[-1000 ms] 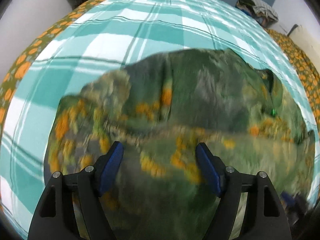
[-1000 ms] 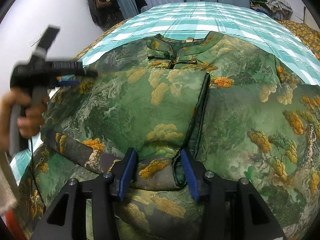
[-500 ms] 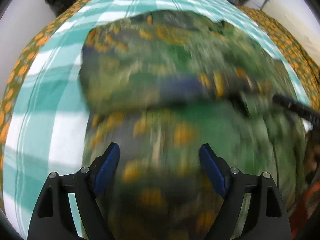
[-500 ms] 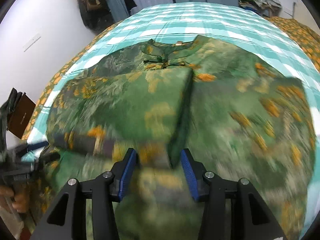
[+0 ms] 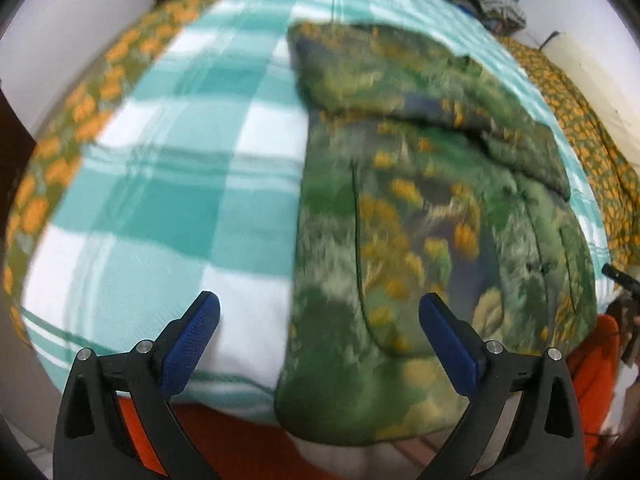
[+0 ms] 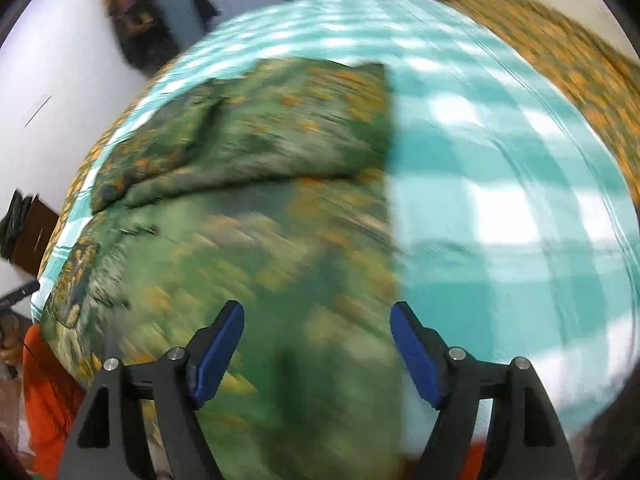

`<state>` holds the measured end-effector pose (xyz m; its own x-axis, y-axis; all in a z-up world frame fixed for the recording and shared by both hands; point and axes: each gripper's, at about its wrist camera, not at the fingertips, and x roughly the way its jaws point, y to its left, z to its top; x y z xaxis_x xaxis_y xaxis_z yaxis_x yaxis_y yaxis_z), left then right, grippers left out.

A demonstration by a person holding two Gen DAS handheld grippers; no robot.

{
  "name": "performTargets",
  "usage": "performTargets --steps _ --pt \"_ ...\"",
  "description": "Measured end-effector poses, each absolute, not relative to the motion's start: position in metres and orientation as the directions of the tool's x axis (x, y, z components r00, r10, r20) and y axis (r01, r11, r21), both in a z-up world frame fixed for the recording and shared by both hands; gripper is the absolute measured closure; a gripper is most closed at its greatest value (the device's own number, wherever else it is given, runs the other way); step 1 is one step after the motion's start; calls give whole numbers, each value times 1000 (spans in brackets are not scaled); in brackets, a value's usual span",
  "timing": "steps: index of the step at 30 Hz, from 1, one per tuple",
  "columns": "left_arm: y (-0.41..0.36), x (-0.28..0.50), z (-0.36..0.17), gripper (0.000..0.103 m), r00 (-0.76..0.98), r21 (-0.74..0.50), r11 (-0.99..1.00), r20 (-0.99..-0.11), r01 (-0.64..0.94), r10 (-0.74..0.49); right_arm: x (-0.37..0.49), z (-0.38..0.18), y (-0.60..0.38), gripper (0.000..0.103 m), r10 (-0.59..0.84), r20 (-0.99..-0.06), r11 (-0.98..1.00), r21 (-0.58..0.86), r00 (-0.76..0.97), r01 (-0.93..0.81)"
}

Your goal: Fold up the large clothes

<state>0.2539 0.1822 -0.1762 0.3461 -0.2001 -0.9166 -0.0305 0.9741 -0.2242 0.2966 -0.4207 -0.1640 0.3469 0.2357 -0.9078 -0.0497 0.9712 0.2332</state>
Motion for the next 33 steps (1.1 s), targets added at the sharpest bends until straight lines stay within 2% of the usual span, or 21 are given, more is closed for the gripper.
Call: performTargets --steps 6,11,12,13,14,15,16,17,18,21,28,33 --pt "154 247 -201 4 246 -316 947 -916 47 -318 274 -191 -453 26 327 -921 944 329 212 -27" --pt "139 239 -201 5 238 -272 957 -928 98 -288 269 -220 -436 26 403 -911 915 398 84 -70" --pt "139 238 -199 9 234 -289 953 -924 94 -303 268 -220 -430 26 417 -906 907 410 72 -94" --pt "140 237 -198 20 230 -295 951 -923 90 -308 266 -220 -422 26 454 -890 887 446 48 -123" --pt "141 234 -198 25 226 -293 952 -925 86 -305 265 -219 -417 28 473 -880 875 465 38 -134" --pt "143 234 -197 38 221 -272 959 -933 76 -282 264 -216 -414 33 475 -879 873 466 39 -143" --pt "145 233 -196 52 217 -258 964 -939 63 -266 263 -213 -408 56 452 -891 884 440 48 -161" --pt "153 230 -194 58 215 -257 965 -941 49 -261 263 -208 -405 85 411 -909 903 396 69 -169" --pt "157 230 -192 72 216 -259 965 -941 33 -260 264 -205 -404 89 390 -917 913 374 83 -164" --pt "167 224 -177 88 241 -279 960 -932 5 -272 262 -183 -397 91 385 -913 917 361 134 -173" --pt "162 213 -126 93 350 -337 941 -878 32 -326 262 -113 -397 92 478 -831 878 445 285 -176" --pt "164 201 -97 93 380 -354 933 -856 60 -349 260 -91 -398 92 520 -789 854 484 327 -189"
